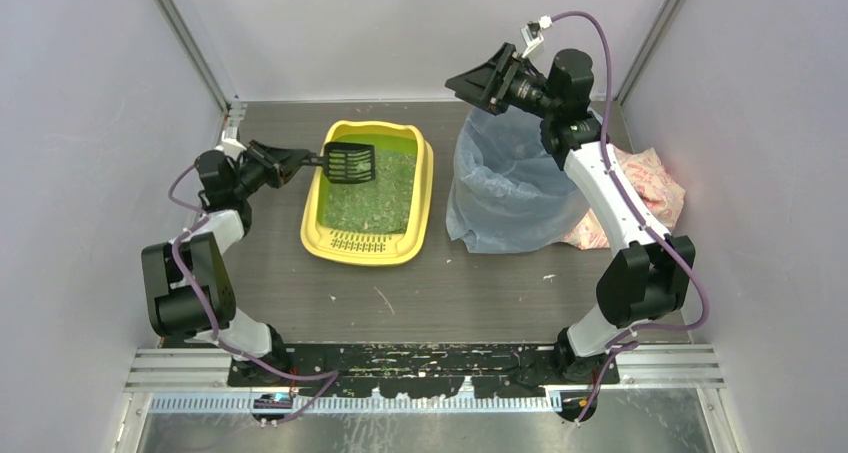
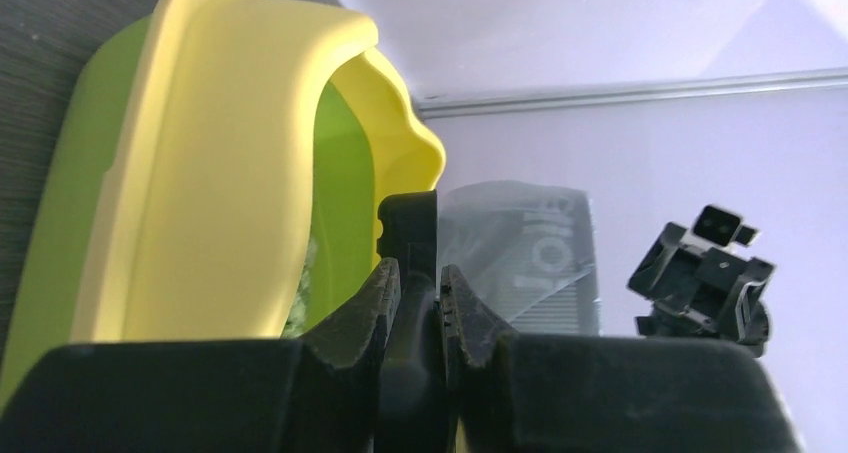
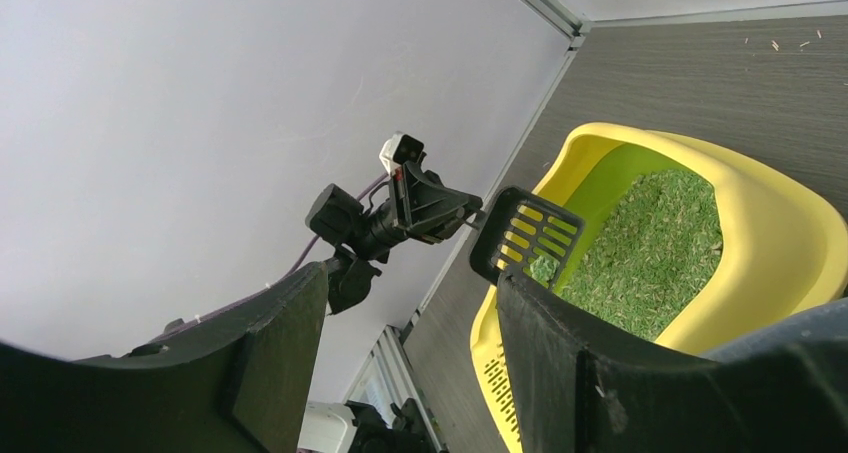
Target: Clean the litter box
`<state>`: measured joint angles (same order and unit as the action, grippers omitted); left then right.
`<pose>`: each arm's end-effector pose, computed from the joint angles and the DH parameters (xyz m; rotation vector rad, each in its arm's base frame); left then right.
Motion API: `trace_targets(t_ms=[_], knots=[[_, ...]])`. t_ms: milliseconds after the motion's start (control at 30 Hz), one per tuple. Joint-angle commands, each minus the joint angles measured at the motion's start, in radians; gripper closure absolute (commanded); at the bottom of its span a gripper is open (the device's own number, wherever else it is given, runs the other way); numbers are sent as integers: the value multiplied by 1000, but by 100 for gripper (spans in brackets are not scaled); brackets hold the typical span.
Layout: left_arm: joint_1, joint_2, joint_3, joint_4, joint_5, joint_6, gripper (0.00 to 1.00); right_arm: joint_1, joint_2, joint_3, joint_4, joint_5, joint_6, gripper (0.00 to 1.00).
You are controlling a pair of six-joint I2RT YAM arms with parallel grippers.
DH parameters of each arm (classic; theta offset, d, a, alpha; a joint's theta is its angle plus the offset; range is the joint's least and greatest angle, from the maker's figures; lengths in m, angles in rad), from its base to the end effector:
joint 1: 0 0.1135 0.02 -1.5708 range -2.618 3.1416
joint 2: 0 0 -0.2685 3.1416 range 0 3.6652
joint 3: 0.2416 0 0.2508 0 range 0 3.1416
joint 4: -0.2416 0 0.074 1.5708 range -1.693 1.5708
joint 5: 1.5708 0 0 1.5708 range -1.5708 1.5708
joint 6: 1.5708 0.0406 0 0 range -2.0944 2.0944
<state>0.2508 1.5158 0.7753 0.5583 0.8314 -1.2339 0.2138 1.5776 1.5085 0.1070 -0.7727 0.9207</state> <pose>0.3224 0.0516 0.2432 -0.7310 1.7777 -1.4111 0.3574 0.1066 0.4289 -0.0808 1.7444 1.4496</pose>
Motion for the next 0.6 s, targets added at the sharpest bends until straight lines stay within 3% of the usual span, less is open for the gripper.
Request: trace_targets(t_ms=[0, 167, 300, 367, 467, 567], knots=[[7, 44, -5, 301, 10, -169, 100, -4, -29, 13, 63, -16, 11, 32], [-27, 38, 10, 291, -20, -166, 100, -3, -40, 23, 8, -12, -26, 32], [-53, -20, 43, 64, -25, -20, 100, -2, -38, 36, -2, -13, -37, 32], [-32, -34, 17, 95, -49, -41, 100, -2, -45, 37, -5, -11, -38, 32], [-42, -6, 27, 185, 22, -105, 100, -2, -41, 30, -9, -14, -43, 32], [-28, -17, 4, 179, -7, -109, 100, -2, -45, 27, -10, -12, -46, 33]])
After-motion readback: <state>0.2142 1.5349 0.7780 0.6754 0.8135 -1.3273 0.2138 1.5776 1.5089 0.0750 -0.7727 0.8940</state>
